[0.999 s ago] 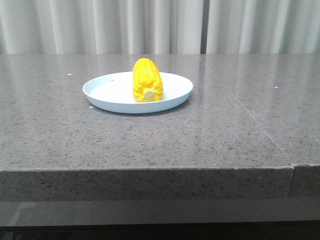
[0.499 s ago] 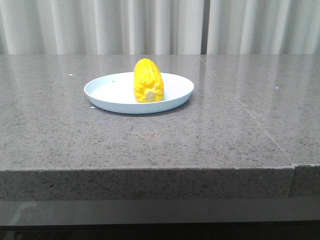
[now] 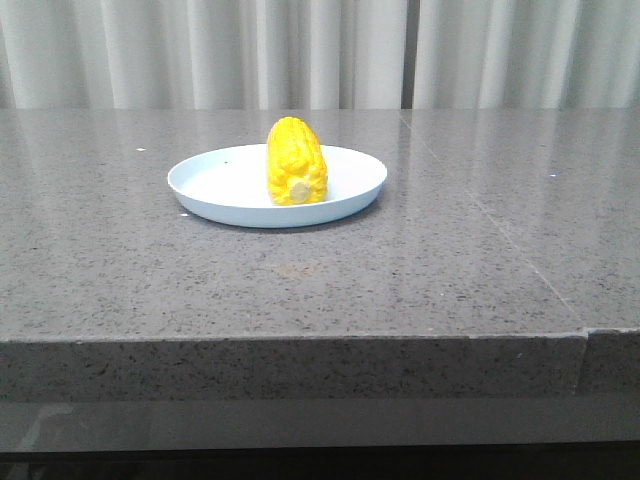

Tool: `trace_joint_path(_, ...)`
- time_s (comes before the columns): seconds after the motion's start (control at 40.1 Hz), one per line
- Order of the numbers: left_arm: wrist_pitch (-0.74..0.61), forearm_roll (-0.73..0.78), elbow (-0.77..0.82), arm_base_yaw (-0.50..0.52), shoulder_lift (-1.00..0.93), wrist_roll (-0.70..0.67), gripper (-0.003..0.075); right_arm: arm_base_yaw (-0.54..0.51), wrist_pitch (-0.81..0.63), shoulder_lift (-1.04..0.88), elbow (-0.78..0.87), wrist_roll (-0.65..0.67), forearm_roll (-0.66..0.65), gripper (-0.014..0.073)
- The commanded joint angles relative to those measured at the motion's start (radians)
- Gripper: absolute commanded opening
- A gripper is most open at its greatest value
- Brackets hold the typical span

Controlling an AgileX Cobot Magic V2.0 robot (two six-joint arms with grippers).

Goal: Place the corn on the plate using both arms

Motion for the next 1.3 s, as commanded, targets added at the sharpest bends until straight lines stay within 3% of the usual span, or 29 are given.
trace_joint_path(0.0,-0.105,-0.004,0.004,0.001,-0.02,-0.01,-0.002,-0.006,-0.075,0.009,-0.023,-0.01,-0.007,-0.0067)
trace_joint_path(1.048,-0.105,-0.004,0.003,0.001,-0.018,-0.01,-0.002,-0.006,-0.077,0.009,-0.023,-0.01,-0.007,-0.0067)
trace_joint_path(1.273,-0.105,-0.004,0.003,0.001,-0.018,-0.01,-0.002,-0.027,-0.303,-0.037,0.139,-0.01,-0.03,-0.0067)
